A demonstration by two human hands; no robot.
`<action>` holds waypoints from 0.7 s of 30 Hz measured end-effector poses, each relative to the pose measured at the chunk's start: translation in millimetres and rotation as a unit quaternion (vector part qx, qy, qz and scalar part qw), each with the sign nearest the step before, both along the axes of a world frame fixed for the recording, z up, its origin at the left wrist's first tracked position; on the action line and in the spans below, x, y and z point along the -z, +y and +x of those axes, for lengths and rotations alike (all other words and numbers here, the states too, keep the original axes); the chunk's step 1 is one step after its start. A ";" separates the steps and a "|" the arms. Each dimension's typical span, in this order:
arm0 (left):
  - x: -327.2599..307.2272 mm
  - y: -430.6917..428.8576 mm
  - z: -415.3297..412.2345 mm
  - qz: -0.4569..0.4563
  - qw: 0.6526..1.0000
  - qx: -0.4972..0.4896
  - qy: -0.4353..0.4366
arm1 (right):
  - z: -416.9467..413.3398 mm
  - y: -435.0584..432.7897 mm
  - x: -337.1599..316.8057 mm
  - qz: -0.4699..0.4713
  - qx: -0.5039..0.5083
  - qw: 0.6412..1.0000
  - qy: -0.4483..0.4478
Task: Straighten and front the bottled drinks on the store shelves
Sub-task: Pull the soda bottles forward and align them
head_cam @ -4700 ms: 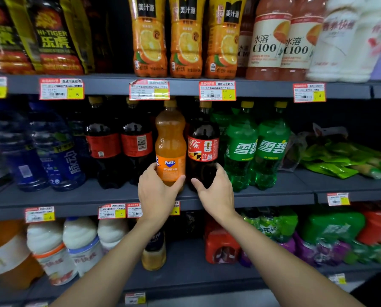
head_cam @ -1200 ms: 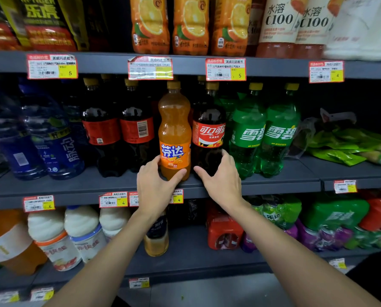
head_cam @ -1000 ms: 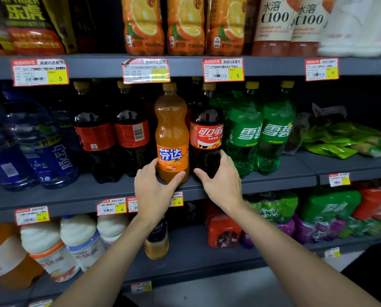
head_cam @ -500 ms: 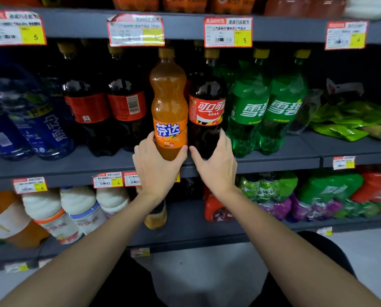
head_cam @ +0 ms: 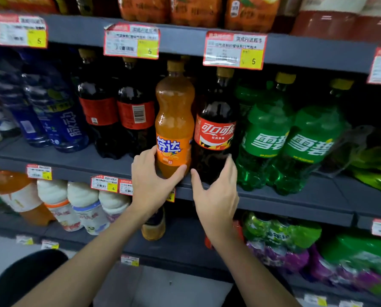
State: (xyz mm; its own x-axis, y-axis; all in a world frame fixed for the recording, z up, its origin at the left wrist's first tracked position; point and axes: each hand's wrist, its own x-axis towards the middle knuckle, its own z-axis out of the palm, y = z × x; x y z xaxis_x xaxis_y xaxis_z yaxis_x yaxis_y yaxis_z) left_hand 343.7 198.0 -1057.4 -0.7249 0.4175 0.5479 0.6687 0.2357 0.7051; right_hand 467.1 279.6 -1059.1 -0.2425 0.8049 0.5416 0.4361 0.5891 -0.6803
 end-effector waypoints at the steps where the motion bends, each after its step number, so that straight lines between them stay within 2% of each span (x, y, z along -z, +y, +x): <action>1: -0.9 -1.7 0.5 0.000 1.000 0.007 -0.003 | 1.3 -1.5 0.1 -0.002 -0.011 1.000 0.003; 5: -5.1 -7.7 -0.7 -0.010 0.999 0.044 -0.013 | 12.0 -3.0 1.5 -0.036 -0.083 0.996 0.006; 8: -2.2 -12.1 -6.8 -0.015 0.997 0.071 -0.005 | 13.8 -4.8 9.2 -0.033 -0.092 0.995 0.000; 14: 4.9 -12.8 -17.3 0.010 0.995 0.102 -0.015 | -2.1 -7.3 9.4 -0.027 0.006 0.999 0.022; 17: 2.6 -12.9 -18.6 0.013 0.993 0.113 -0.017 | -10.3 -8.0 3.3 -0.022 0.063 0.998 -0.021; 21: -3.0 -13.9 -23.3 0.006 0.994 0.105 -0.012 | -8.3 -8.8 -1.9 -0.038 0.055 0.997 -0.044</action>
State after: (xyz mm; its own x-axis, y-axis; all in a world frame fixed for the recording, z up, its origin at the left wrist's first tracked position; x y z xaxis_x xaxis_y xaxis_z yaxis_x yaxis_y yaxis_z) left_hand 320.4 184.1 -1054.4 -0.6354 0.5550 0.5370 0.6853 0.0848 0.7233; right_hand 458.8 270.9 -1057.2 -0.1944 0.8672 0.4585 0.5558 0.4825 -0.6770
